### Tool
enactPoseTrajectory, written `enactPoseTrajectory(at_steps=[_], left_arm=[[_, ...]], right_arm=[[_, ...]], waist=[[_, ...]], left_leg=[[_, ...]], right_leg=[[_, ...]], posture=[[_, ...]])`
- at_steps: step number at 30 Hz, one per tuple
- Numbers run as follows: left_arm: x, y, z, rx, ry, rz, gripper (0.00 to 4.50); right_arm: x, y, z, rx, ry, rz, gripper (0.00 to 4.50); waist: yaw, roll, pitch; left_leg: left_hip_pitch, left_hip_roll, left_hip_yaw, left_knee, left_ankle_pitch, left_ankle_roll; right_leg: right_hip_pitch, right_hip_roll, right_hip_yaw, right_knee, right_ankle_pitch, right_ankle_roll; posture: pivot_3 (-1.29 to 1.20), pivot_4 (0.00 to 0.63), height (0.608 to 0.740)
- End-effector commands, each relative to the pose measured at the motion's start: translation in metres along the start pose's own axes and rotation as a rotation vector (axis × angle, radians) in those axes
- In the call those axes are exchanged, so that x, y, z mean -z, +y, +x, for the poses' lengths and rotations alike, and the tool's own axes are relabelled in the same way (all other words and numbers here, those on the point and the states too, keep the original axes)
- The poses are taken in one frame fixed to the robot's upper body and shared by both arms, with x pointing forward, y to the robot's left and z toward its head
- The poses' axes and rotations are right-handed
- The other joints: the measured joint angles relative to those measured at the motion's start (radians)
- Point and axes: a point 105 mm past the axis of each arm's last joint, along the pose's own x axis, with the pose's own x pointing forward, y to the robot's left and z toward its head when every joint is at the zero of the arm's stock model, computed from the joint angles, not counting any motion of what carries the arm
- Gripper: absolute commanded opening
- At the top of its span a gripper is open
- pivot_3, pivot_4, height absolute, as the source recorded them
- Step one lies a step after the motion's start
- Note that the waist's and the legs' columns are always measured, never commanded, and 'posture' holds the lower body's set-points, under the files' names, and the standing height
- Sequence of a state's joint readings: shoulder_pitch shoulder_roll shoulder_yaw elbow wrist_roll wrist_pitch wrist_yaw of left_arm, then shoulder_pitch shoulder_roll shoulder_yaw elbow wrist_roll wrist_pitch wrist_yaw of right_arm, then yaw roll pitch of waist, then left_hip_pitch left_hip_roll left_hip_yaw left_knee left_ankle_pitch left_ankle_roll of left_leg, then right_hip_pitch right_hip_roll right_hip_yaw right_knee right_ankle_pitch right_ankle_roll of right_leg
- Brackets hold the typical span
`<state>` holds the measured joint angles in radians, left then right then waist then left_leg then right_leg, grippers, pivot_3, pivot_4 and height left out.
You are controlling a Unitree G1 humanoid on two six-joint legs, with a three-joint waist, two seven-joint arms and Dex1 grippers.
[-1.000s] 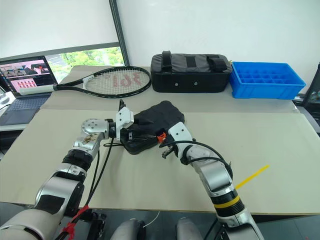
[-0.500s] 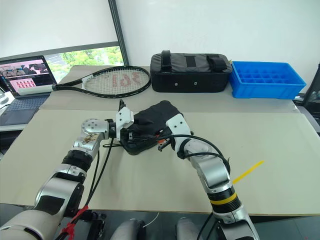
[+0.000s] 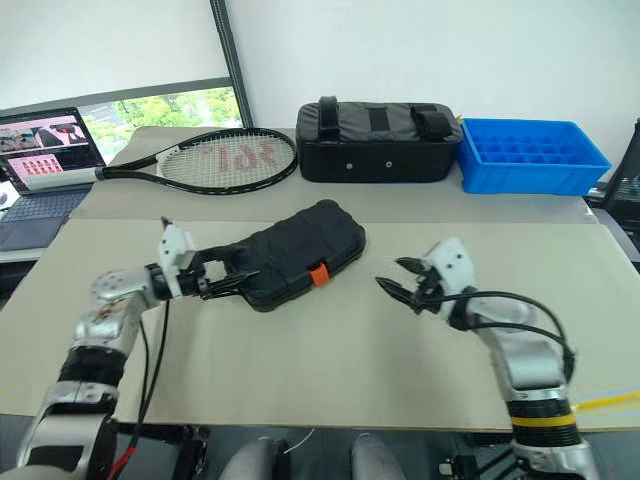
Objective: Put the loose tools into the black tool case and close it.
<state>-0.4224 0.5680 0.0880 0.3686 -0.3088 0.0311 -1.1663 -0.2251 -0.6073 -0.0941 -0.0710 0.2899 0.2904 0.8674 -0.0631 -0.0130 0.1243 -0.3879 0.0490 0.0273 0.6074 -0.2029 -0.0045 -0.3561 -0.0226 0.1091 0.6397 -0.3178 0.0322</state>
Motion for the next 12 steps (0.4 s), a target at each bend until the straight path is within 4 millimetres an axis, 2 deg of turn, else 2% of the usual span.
enactPoseTrajectory(at_steps=[1,7,12], left_arm=[[0.015,-0.009,-0.028,-0.078,0.07,-0.05,3.29],[0.036,-0.03,-0.048,-0.137,0.171,-0.081,3.29],[0.05,-0.035,-0.051,-0.186,0.2,-0.077,3.29]], right_arm=[[0.005,-0.02,-0.028,-0.035,-0.047,-0.047,4.48],[0.025,-0.036,-0.048,-0.055,-0.021,-0.034,4.48],[0.032,-0.039,-0.057,-0.067,-0.021,-0.009,4.48]], waist=[[-0.002,0.0,0.0],[0.005,-0.001,0.005],[0.017,0.0,0.005]], left_leg=[[0.0,0.0,0.0,0.0,0.0,0.0],[0.001,0.001,0.001,0.0,0.0,0.0],[0.002,0.001,0.002,0.0,0.0,0.0]], right_leg=[[0.0,0.0,0.0,0.0,0.0,0.0],[0.001,-0.003,0.001,0.0,0.001,-0.003],[0.002,-0.005,0.001,0.0,0.003,-0.007]], posture=[[0.0,0.15,0.708],[0.0,0.15,0.708],[0.0,0.15,0.708]])
